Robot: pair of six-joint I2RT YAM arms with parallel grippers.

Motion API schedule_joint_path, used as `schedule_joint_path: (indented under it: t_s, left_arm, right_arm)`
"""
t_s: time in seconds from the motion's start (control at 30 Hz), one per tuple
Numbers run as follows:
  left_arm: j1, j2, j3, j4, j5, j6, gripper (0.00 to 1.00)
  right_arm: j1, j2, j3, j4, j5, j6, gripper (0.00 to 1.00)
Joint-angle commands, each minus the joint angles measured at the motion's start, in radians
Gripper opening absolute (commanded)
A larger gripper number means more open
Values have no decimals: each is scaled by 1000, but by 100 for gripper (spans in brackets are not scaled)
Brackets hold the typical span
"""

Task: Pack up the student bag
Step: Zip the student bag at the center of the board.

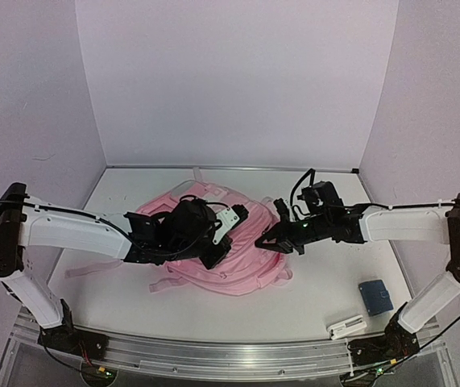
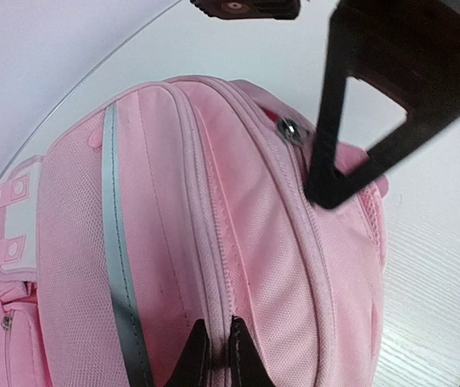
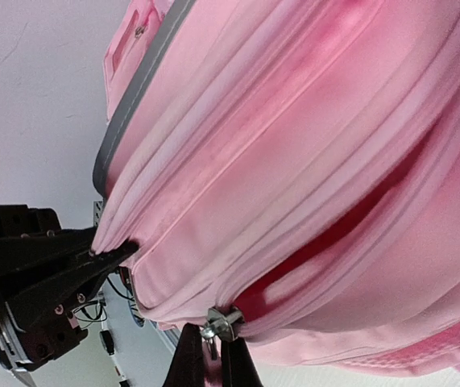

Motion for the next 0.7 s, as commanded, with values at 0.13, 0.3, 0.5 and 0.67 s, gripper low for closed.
schedule_joint_path:
  t_s: [0.13,0.3,0.5,0.67]
  left_arm:
    - [-40,-115,-105,-217,-49,-5,0]
    - [-41,-159,-138,-255,-45,-63,0]
    - [-40,-167,-51,-245,-35,-180,25]
    - [-39,-83,113,-208,-49,-199,52]
  right_arm:
    - [-284,32,91,-67,51,-196,0]
    - [-307,95,178,-75,1,-258,0]
    - [-231,70,165,-72,-56,-261,0]
    - [-140,42,113,-26,-63,-208,0]
